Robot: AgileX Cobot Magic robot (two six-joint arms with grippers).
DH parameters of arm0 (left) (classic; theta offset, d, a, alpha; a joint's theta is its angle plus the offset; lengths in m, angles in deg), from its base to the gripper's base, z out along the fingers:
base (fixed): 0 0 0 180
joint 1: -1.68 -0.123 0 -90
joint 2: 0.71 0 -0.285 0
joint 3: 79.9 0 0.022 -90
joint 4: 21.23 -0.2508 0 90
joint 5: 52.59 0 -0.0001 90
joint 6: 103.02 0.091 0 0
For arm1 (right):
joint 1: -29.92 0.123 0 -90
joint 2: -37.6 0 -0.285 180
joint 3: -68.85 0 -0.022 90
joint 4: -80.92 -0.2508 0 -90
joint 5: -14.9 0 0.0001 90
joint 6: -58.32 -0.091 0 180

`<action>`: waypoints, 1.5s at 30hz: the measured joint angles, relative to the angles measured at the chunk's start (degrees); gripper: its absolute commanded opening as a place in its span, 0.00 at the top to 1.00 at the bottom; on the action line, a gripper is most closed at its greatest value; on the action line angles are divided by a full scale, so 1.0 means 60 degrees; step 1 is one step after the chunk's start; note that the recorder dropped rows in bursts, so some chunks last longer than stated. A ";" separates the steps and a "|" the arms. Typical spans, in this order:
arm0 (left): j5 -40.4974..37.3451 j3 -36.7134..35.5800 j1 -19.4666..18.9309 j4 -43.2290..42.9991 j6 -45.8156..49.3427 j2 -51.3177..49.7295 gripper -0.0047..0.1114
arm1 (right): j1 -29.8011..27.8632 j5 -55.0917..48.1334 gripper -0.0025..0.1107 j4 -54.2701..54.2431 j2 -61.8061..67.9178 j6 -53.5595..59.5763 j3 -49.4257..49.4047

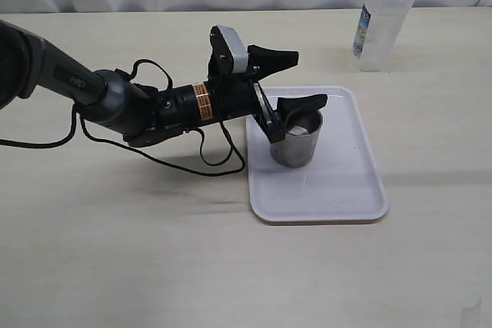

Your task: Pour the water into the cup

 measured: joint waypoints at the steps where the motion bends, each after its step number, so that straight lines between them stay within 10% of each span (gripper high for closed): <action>1: 0.0000 0.0000 0.0000 -0.0022 0.0000 0.0021 0.51 | 0.0000 0.0000 0.01 0.0000 0.0000 0.0000 0.0000; 8: -0.0520 0.0000 0.0000 -0.1174 -0.0895 0.0766 0.96 | 0.0000 0.0000 0.01 0.0000 0.0000 0.0000 0.0000; 23: -0.7407 -0.0129 0.0000 -0.6429 -0.6594 0.4521 0.96 | 0.0000 -0.0751 0.01 0.0000 -0.0735 0.0000 0.0000; 45: -1.0953 -0.3380 0.0000 -0.6205 -0.7044 1.0487 0.96 | 0.0000 -0.0804 0.01 0.0000 -0.4522 -0.0566 -0.1224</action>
